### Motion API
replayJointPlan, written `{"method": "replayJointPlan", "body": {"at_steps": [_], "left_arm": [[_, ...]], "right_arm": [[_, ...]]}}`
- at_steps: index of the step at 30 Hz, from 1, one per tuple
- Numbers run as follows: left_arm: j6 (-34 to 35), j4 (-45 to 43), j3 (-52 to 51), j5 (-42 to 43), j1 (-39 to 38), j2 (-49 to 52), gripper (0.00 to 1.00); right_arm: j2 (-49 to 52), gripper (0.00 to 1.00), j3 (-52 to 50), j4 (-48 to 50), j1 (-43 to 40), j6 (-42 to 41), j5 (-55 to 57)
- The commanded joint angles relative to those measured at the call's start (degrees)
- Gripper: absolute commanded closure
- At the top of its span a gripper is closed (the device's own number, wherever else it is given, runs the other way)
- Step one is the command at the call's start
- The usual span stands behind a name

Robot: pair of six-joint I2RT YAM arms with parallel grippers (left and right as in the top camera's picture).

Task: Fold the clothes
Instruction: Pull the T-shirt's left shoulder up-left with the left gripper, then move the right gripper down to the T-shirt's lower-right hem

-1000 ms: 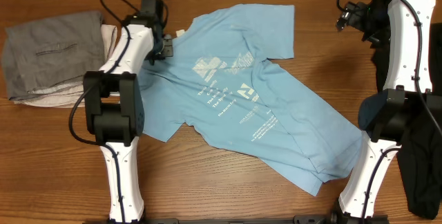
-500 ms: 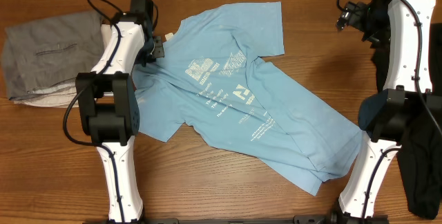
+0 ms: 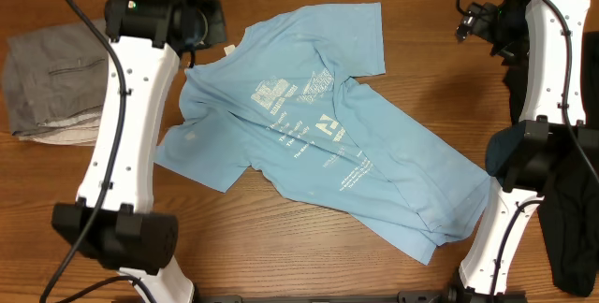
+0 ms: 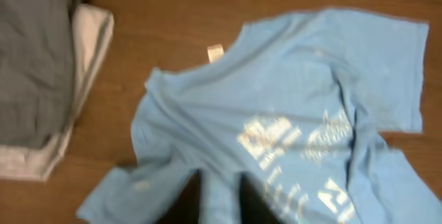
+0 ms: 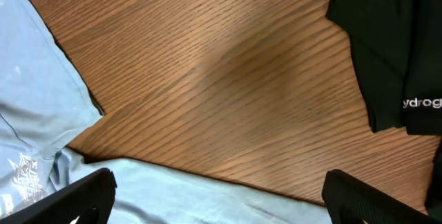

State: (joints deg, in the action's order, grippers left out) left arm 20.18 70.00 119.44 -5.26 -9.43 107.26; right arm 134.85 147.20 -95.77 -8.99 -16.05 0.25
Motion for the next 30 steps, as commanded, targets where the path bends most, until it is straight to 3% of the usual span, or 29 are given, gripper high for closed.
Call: {"method": "replayJointPlan", "body": {"at_steps": [1, 3, 4, 5, 14, 20, 22, 25, 30], "left_arm": [[2.36, 3.65, -0.15, 2.95, 0.0, 0.63, 0.46], [2.36, 4.74, -0.2, 3.43, 0.13, 1.07, 0.32], [2.34, 5.16, -0.2, 3.43, 0.13, 1.22, 0.2], [2.36, 5.62, -0.2, 3.41, 0.13, 1.31, 0.0], [2.34, 6.27, -0.2, 3.39, 0.02, 1.38, 0.0], [2.34, 6.27, -0.2, 3.41, 0.02, 1.38, 0.0], [2.34, 6.27, -0.2, 3.39, 0.02, 1.38, 0.0], [2.34, 6.27, -0.2, 3.41, 0.02, 1.38, 0.0], [2.34, 6.27, -0.2, 3.39, 0.02, 1.38, 0.0]], "right_arm": [[-1.01, 0.0, -0.24, 0.11, -0.02, -0.26, 0.31], [-1.01, 0.0, -0.24, 0.11, -0.02, -0.26, 0.31], [-1.01, 0.0, -0.24, 0.11, -0.02, -0.26, 0.31], [-1.01, 0.0, -0.24, 0.11, -0.02, -0.26, 0.33], [-1.01, 0.0, -0.24, 4.83, -0.02, -0.31, 0.09], [-1.01, 0.0, -0.57, -1.31, -0.07, -0.87, -11.17], [-1.01, 0.0, -0.85, -1.31, -0.11, 4.26, -13.88], [-1.79, 0.0, -3.98, -1.33, -0.11, 6.43, -18.82], [-6.08, 0.0, -14.93, -1.33, -0.11, 4.48, -17.92]]}}
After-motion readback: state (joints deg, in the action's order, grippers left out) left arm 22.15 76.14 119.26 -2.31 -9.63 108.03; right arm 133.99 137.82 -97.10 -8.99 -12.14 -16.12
